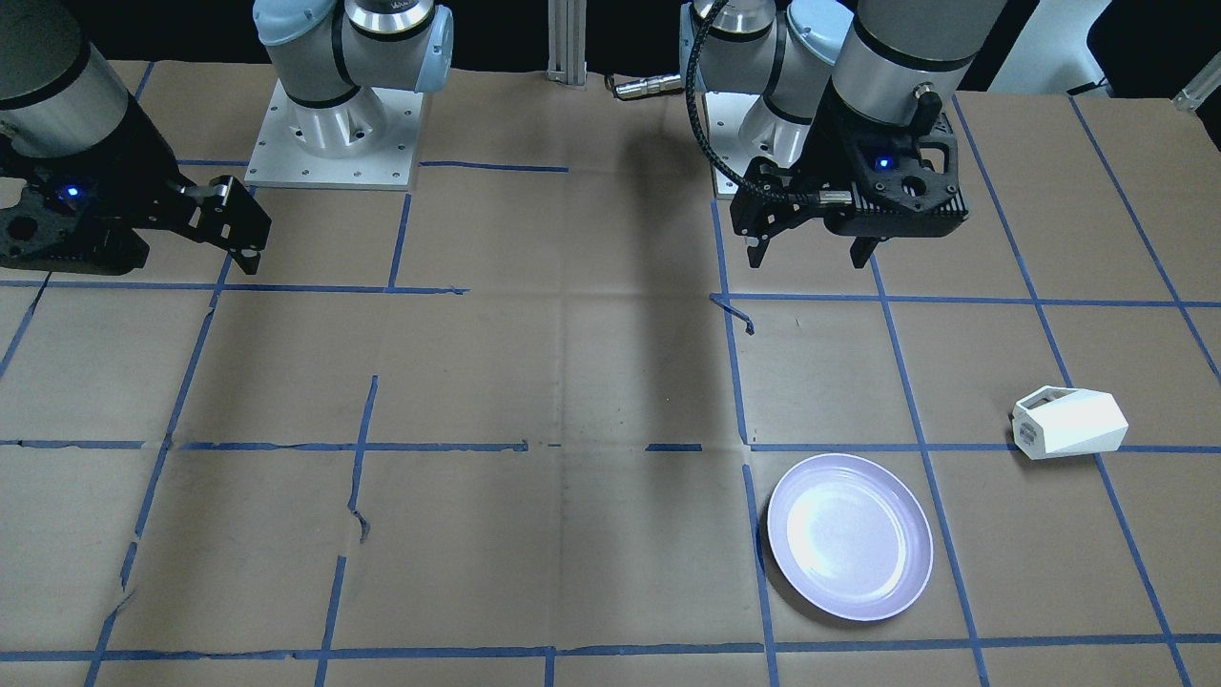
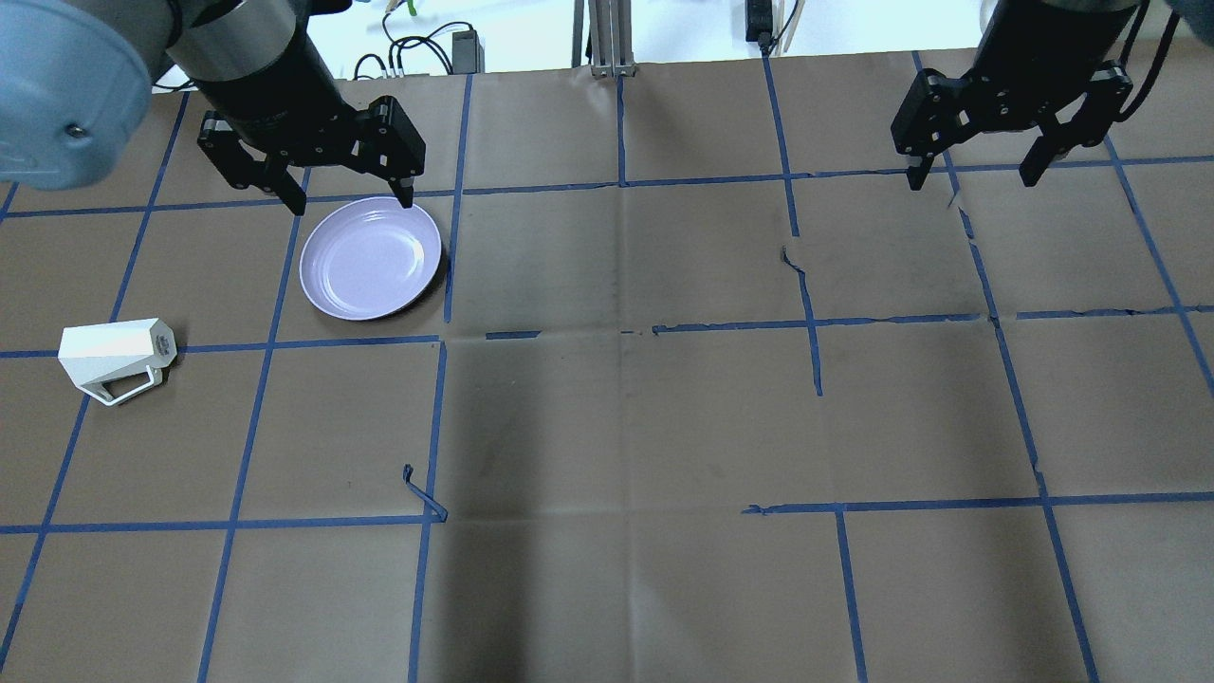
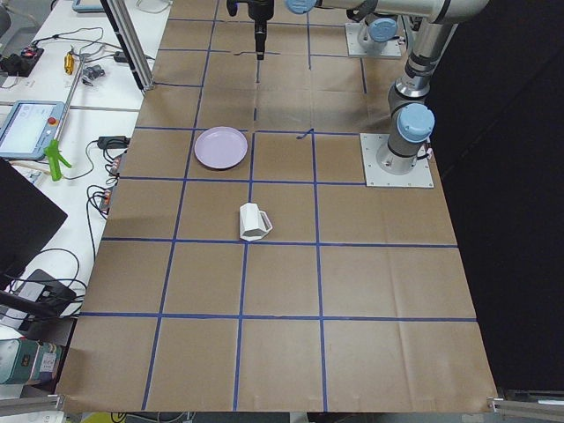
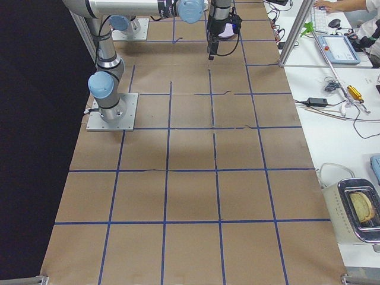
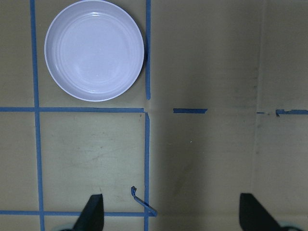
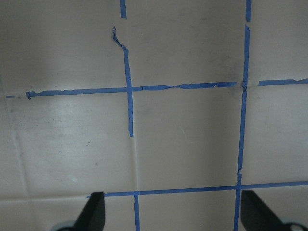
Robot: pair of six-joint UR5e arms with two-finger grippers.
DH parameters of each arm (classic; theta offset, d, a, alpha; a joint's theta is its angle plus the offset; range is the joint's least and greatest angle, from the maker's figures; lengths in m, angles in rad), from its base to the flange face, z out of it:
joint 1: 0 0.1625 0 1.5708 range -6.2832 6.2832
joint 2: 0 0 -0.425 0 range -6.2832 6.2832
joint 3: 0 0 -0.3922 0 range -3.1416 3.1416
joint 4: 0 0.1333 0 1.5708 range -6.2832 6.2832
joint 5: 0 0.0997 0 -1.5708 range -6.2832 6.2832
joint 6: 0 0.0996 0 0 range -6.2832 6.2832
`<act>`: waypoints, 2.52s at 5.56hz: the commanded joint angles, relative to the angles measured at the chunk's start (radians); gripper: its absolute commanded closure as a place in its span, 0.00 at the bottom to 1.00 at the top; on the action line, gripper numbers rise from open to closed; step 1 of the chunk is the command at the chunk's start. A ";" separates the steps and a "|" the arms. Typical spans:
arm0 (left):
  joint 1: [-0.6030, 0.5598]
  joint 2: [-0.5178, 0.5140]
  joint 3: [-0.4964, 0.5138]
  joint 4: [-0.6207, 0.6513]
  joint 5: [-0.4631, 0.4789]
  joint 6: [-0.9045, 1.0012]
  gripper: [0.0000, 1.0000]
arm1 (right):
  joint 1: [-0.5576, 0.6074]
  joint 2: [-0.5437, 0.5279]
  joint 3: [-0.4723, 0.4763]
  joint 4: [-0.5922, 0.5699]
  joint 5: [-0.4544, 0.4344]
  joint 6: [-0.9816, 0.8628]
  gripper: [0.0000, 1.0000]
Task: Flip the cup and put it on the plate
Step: 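Move the left gripper away from the plate toward the lying cup, then lower the left gripper onto the lying white cup and grasp it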
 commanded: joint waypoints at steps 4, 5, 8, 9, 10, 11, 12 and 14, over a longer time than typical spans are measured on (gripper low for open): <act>0.296 0.027 0.024 -0.019 0.000 0.320 0.01 | 0.000 0.000 0.000 0.000 0.000 0.000 0.00; 0.441 0.027 0.024 -0.046 -0.008 0.556 0.01 | 0.000 0.000 0.000 0.000 0.000 0.000 0.00; 0.836 -0.124 0.024 -0.051 -0.093 0.962 0.01 | 0.000 0.000 0.000 0.000 0.000 0.000 0.00; 0.896 -0.193 0.027 -0.047 -0.147 1.036 0.01 | 0.000 0.000 0.000 0.000 0.000 0.000 0.00; 0.947 -0.285 0.031 -0.047 -0.257 1.074 0.01 | 0.000 0.000 0.000 0.000 0.000 0.000 0.00; 0.975 -0.360 0.032 -0.047 -0.328 1.085 0.01 | 0.000 0.000 0.000 0.000 0.000 0.000 0.00; 0.984 -0.414 0.044 -0.045 -0.382 1.092 0.01 | 0.000 0.000 0.000 0.000 0.000 0.000 0.00; 0.987 -0.558 0.069 -0.034 -0.436 1.095 0.01 | 0.000 0.000 0.000 0.000 0.000 0.000 0.00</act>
